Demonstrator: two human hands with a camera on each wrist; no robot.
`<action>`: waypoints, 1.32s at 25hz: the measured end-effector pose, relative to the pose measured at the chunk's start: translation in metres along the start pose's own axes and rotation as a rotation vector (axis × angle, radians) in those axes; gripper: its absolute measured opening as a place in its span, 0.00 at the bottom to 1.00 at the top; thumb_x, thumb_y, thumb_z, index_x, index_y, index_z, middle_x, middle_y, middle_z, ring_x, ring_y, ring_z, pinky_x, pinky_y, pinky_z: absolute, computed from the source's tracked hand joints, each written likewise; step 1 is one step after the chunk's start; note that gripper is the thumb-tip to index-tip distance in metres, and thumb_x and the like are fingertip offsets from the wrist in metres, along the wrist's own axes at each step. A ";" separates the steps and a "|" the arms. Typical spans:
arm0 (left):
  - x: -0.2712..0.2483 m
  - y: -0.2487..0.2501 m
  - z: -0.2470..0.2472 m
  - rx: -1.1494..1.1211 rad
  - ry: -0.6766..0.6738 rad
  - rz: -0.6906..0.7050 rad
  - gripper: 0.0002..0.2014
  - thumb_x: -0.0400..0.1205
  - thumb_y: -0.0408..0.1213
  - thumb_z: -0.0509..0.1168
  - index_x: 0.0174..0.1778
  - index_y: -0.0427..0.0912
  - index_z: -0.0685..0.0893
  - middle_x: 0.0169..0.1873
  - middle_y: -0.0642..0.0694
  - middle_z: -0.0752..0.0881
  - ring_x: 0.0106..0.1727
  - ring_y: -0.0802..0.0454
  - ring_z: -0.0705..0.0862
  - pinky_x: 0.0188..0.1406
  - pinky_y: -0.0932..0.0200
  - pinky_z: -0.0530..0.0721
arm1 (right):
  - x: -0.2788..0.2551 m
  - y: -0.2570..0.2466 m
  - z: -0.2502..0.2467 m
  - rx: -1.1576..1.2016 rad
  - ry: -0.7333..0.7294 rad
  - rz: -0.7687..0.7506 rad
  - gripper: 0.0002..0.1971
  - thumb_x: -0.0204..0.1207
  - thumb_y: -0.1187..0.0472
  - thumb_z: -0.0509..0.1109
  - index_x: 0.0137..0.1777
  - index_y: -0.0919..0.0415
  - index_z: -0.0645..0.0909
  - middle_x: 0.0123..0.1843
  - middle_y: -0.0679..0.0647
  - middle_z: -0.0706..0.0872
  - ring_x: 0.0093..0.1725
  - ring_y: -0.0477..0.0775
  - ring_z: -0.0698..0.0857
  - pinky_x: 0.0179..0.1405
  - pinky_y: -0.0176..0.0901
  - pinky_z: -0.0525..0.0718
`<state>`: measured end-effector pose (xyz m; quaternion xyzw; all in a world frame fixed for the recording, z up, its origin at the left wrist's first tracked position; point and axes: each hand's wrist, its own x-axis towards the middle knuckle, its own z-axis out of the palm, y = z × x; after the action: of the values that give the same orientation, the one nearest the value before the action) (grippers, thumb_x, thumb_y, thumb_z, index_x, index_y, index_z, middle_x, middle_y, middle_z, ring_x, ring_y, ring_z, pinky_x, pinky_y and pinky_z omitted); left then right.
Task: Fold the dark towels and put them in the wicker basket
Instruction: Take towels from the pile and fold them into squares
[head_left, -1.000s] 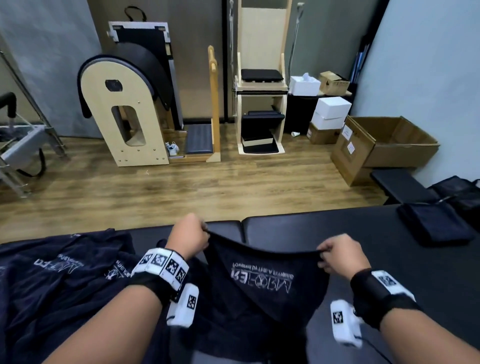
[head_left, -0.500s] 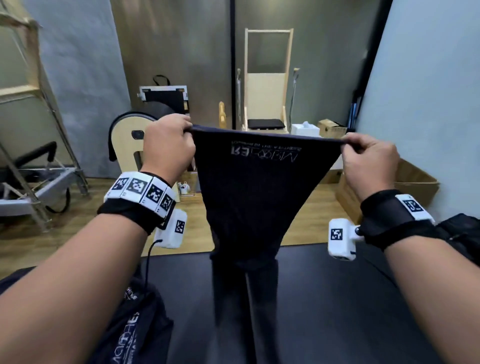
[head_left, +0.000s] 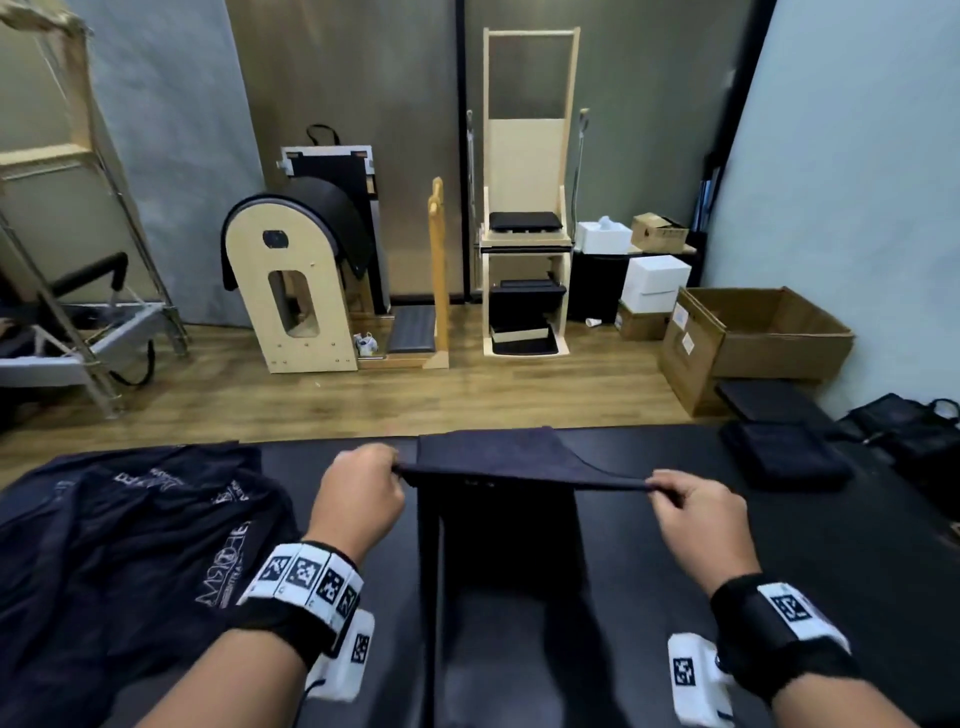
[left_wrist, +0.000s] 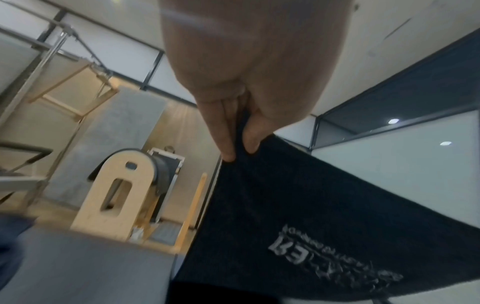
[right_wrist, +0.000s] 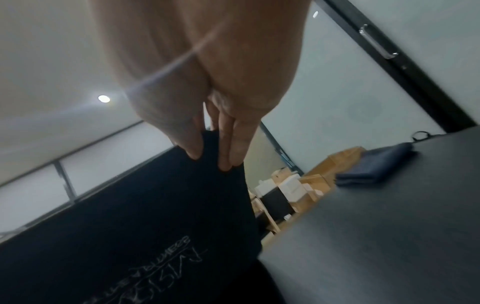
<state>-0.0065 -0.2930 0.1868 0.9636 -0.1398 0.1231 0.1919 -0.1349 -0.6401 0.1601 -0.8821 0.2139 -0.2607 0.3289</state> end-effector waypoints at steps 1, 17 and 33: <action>-0.020 0.002 0.013 0.017 -0.080 -0.041 0.09 0.76 0.34 0.62 0.41 0.44 0.88 0.39 0.42 0.90 0.48 0.35 0.86 0.42 0.49 0.84 | -0.018 0.016 -0.001 -0.029 -0.034 0.019 0.08 0.73 0.70 0.77 0.46 0.58 0.93 0.51 0.54 0.95 0.55 0.59 0.92 0.59 0.40 0.80; -0.125 0.040 0.024 -0.045 -1.035 -0.213 0.14 0.80 0.30 0.70 0.27 0.41 0.81 0.17 0.47 0.81 0.28 0.43 0.90 0.25 0.58 0.85 | -0.080 0.075 -0.045 -0.448 -0.769 0.231 0.13 0.61 0.61 0.60 0.40 0.66 0.83 0.36 0.59 0.90 0.39 0.60 0.88 0.40 0.46 0.86; 0.071 0.008 0.105 -0.091 -0.555 -0.208 0.15 0.82 0.38 0.67 0.28 0.48 0.77 0.33 0.42 0.82 0.48 0.37 0.85 0.41 0.55 0.76 | 0.102 0.069 0.053 -0.389 -0.527 0.142 0.10 0.75 0.62 0.72 0.38 0.45 0.88 0.43 0.49 0.91 0.44 0.58 0.90 0.51 0.49 0.88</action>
<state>0.0762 -0.3588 0.1162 0.9599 -0.0928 -0.1717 0.2010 -0.0386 -0.7192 0.1102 -0.9482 0.2283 0.0457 0.2159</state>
